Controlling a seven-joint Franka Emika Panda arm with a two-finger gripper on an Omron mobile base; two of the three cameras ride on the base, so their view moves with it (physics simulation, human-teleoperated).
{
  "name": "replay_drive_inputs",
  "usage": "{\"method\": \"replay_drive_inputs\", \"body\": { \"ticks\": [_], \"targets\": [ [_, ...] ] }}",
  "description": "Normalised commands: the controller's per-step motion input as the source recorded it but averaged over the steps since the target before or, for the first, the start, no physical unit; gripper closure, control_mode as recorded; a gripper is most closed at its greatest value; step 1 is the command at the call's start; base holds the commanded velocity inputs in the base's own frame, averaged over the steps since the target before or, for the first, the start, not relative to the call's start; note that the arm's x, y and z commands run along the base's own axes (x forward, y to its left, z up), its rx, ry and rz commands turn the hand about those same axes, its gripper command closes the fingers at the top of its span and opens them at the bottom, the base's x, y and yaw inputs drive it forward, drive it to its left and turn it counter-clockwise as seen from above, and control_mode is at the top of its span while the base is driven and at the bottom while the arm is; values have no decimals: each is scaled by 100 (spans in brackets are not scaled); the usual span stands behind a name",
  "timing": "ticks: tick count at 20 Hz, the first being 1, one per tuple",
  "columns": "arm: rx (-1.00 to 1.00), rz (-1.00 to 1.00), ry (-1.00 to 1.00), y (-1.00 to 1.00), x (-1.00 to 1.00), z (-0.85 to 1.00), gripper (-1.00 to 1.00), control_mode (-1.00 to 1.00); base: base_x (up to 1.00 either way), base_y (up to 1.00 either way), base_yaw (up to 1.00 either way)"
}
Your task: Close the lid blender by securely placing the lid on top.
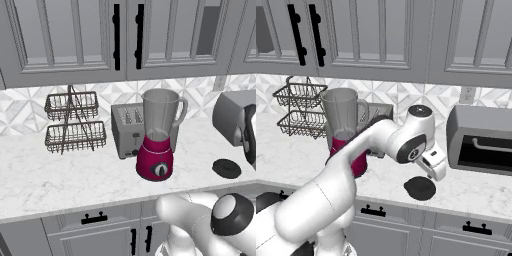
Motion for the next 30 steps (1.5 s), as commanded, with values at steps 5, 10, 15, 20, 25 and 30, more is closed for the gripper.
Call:
{"method": "replay_drive_inputs", "body": {
  "ticks": [5, 10, 15, 20, 25, 30],
  "targets": [
    [10, -2, 12, 0, 4, -50, -100, -100, 0, 0, 0],
    [13, -4, 11, 0, 19, -48, -100, -100, 0, 0, 0],
    [7, -3, 6, 0, 39, -40, -100, -100, 0, 0, 0],
    [0, -5, 3, 0, 36, -24, -100, -100, 0, 0, 0],
    [0, -1, 3, 0, 20, -31, -100, -100, 0, 0, 0],
    [0, 0, 2, 0, 18, -41, -100, -100, 0, 0, 0]
  ]
}}
